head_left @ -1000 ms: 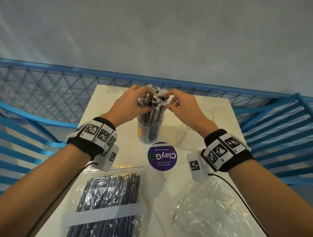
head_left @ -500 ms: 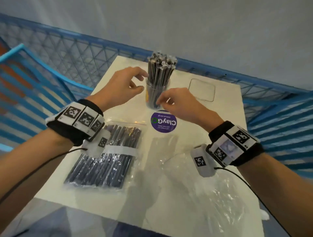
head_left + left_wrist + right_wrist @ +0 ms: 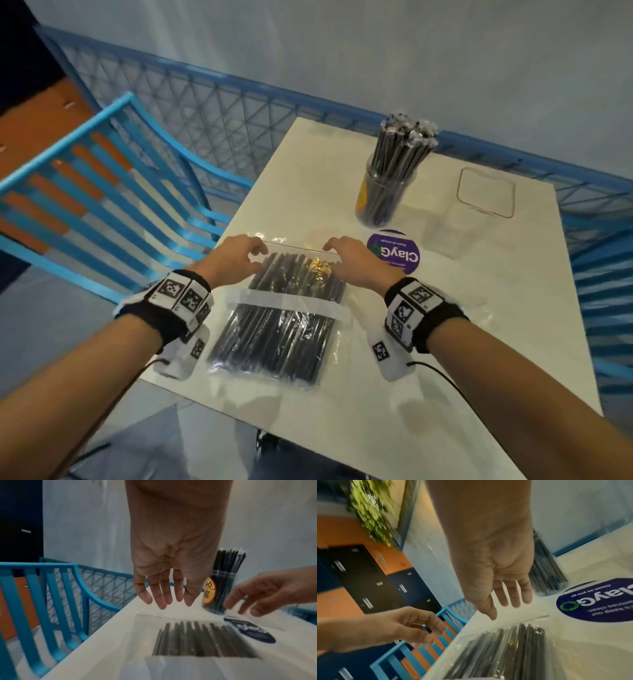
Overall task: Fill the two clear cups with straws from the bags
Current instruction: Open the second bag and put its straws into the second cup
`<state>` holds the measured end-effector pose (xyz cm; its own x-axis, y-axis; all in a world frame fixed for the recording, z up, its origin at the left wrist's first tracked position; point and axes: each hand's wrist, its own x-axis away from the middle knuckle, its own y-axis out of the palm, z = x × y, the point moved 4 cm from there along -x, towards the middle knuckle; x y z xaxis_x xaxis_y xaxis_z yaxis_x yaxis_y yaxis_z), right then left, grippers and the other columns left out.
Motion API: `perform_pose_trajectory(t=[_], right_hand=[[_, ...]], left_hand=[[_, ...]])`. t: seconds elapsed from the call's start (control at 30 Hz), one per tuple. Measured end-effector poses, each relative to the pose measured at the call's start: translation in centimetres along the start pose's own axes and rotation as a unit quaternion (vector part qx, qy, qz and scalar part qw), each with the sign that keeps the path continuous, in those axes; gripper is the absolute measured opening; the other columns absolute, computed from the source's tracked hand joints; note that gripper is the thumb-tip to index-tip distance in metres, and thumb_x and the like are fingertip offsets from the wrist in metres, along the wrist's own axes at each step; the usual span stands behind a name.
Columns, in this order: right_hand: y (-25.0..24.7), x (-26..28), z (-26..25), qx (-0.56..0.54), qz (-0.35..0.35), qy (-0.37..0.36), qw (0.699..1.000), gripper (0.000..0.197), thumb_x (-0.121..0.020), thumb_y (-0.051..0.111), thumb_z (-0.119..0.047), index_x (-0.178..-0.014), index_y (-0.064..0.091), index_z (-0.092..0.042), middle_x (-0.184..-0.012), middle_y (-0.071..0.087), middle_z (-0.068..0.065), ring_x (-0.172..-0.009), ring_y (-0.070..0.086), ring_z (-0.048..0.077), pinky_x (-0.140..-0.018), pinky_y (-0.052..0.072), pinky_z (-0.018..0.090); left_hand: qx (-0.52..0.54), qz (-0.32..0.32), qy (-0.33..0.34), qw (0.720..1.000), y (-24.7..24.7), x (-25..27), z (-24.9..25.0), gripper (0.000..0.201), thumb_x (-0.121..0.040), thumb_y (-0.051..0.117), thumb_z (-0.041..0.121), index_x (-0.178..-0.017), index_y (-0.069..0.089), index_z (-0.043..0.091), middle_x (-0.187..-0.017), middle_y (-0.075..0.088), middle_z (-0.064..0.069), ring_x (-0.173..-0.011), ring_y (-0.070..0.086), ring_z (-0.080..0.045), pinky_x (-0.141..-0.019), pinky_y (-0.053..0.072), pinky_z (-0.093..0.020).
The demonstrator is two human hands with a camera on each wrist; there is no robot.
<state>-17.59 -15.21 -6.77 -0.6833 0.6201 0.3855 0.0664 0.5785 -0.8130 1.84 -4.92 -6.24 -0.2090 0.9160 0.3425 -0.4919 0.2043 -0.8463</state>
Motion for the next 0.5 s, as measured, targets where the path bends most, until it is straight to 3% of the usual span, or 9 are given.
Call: perform_pose_trajectory(t=[0.1, 0.2, 0.33, 0.4, 0.43, 0.5], right_hand=[[1.6, -2.5, -0.5, 0.062, 0.000, 0.032, 0.998, 0.065, -0.089, 0.056, -0.021, -0.146, 0.026, -0.018, -0.152, 0.029, 0.009, -0.137, 0.030, 0.035, -0.108, 0.029, 0.055], [3.1, -3.8, -0.3, 0.068, -0.035, 0.081, 0.994, 0.086, -0.085, 0.066, -0.028, -0.150, 0.011, -0.021, -0.156, 0.018, 0.009, -0.143, 0.014, 0.040, -0.109, 0.013, 0.065], [4.1, -4.6, 0.4, 0.000, -0.041, 0.139, 0.989, 0.103, -0.075, 0.076, -0.036, -0.151, 0.007, -0.025, -0.150, 0.034, 0.012, -0.138, 0.030, 0.036, -0.107, 0.011, 0.069], [4.1, -4.7, 0.9, 0.010, -0.041, 0.163, 0.986, 0.102, -0.071, 0.077, -0.043, -0.149, 0.015, -0.021, -0.147, 0.037, 0.011, -0.135, 0.033, 0.036, -0.107, 0.013, 0.068], [4.0, -4.6, 1.1, 0.024, -0.048, 0.176, 0.983, 0.094, -0.070, 0.077, -0.046, -0.144, 0.026, -0.019, -0.142, 0.040, 0.011, -0.133, 0.033, 0.036, -0.107, 0.016, 0.066], [4.2, -4.5, 1.5, 0.051, -0.062, 0.195, 0.978, 0.069, -0.065, 0.078, -0.050, -0.121, 0.052, -0.018, -0.127, 0.049, 0.009, -0.124, 0.038, 0.034, -0.104, 0.023, 0.062]], left_hand=[[-0.021, -0.043, -0.019, 0.999, 1.4, -1.0, -2.6, 0.041, -0.089, 0.062, 0.021, -0.128, 0.051, 0.014, -0.128, 0.050, -0.013, -0.111, 0.052, -0.026, -0.094, 0.038, -0.030], [-0.017, -0.072, -0.020, 0.997, 2.6, -1.5, -3.8, 0.047, -0.090, 0.060, 0.020, -0.133, 0.045, 0.015, -0.133, 0.043, -0.014, -0.118, 0.049, -0.028, -0.099, 0.037, -0.032], [0.005, -0.087, 0.006, 0.996, 3.4, -1.7, -3.9, 0.049, -0.088, 0.060, 0.017, -0.134, 0.044, 0.016, -0.131, 0.043, -0.014, -0.117, 0.049, -0.029, -0.100, 0.038, -0.034], [0.008, -0.090, 0.014, 0.996, 3.6, -1.8, -3.9, 0.049, -0.089, 0.060, 0.017, -0.135, 0.043, 0.016, -0.130, 0.043, -0.014, -0.115, 0.049, -0.029, -0.098, 0.038, -0.033], [0.010, -0.091, 0.018, 0.996, 3.7, -1.7, -3.8, 0.049, -0.089, 0.059, 0.017, -0.135, 0.043, 0.016, -0.130, 0.043, -0.013, -0.115, 0.049, -0.028, -0.098, 0.037, -0.032], [0.018, -0.090, 0.027, 0.995, 3.7, -1.6, -3.6, 0.047, -0.089, 0.059, 0.016, -0.134, 0.044, 0.017, -0.130, 0.044, -0.012, -0.116, 0.049, -0.027, -0.097, 0.037, -0.030]])
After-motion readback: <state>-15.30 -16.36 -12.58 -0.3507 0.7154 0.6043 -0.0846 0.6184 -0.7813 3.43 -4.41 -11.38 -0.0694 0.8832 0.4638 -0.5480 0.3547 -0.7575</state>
